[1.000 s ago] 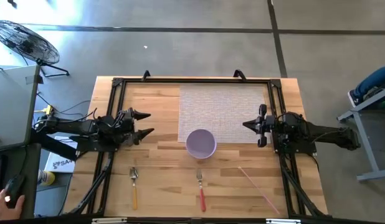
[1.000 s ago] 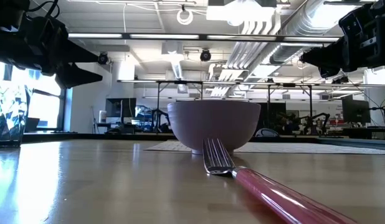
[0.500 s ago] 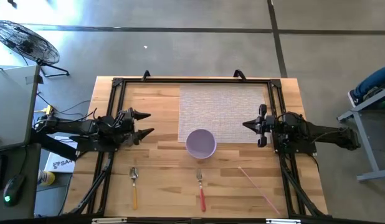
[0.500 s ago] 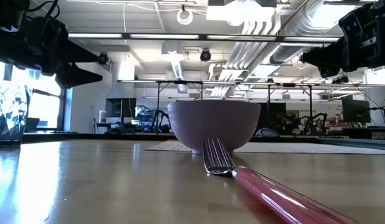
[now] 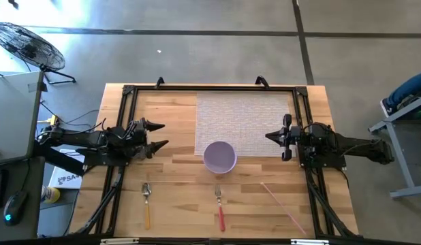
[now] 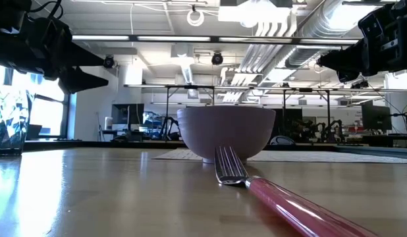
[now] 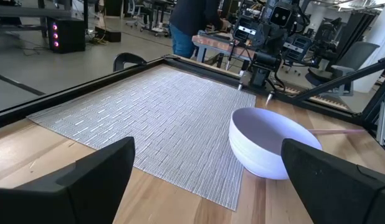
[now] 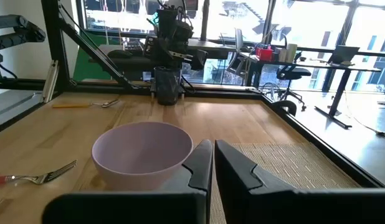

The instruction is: Pick & Place Utensil

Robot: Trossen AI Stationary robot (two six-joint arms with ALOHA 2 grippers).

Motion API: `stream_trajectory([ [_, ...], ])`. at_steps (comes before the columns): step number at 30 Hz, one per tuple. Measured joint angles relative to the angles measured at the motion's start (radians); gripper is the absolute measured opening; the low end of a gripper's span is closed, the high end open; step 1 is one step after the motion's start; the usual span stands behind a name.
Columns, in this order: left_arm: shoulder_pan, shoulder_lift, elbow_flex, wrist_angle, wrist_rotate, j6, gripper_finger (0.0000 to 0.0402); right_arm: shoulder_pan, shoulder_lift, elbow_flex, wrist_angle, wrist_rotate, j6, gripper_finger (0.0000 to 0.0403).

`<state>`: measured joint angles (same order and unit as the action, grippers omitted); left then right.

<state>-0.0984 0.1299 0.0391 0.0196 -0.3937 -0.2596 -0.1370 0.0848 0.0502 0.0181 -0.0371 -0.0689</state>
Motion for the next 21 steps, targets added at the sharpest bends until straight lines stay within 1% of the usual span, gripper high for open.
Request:
stream_trajectory([
  [6,0.000,0.000,0.000,0.001,-0.001,0.000,0.0397,0.000,0.000,0.000,0.000,0.000,0.000,0.0012],
  [10,0.000,0.000,0.000,0.004,-0.021,0.000,0.0397,0.000,0.000,0.000,0.000,0.000,0.000,0.0012],
  [21,0.000,0.000,0.000,0.004,-0.014,0.000,0.0397,0.000,0.000,0.000,0.000,0.000,0.000,0.0012],
])
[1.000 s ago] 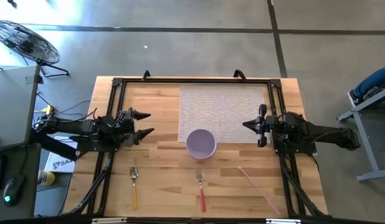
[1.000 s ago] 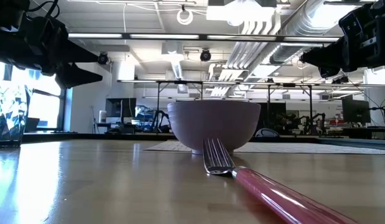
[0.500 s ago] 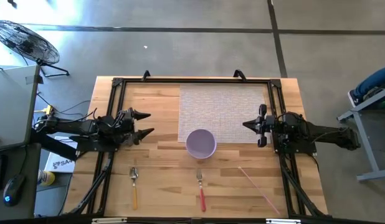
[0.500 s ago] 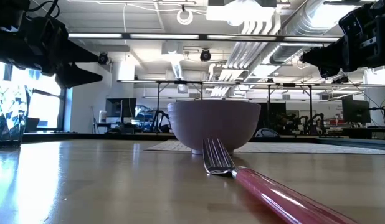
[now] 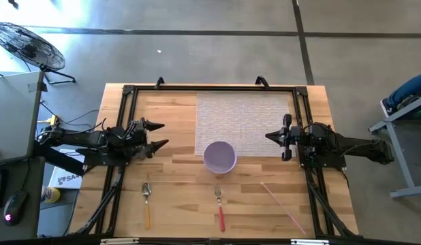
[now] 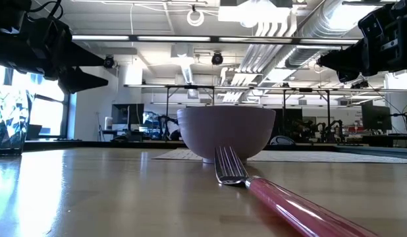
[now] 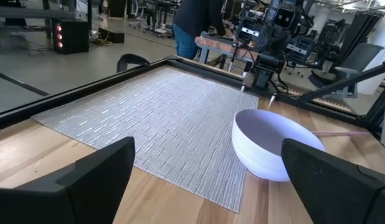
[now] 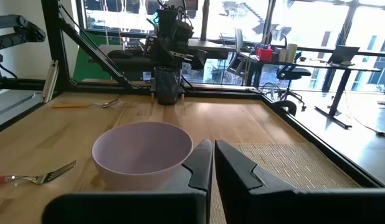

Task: Pick & Place Utensil
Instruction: Put the purple bowl on the mat

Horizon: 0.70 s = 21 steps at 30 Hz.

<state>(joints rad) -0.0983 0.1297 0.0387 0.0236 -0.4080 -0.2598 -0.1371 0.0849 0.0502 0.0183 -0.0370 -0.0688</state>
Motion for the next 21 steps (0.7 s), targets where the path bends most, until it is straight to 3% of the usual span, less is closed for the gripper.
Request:
stream_trajectory([
  [17,0.000,0.000,-0.002,0.018,-0.003,-0.004,0.0397,0.000,0.000,0.000,0.001,0.004,-0.003,0.0012],
  [21,0.000,0.000,-0.002,0.018,-0.003,-0.004,0.0397,0.000,0.000,0.000,0.091,0.041,0.012,0.0012],
])
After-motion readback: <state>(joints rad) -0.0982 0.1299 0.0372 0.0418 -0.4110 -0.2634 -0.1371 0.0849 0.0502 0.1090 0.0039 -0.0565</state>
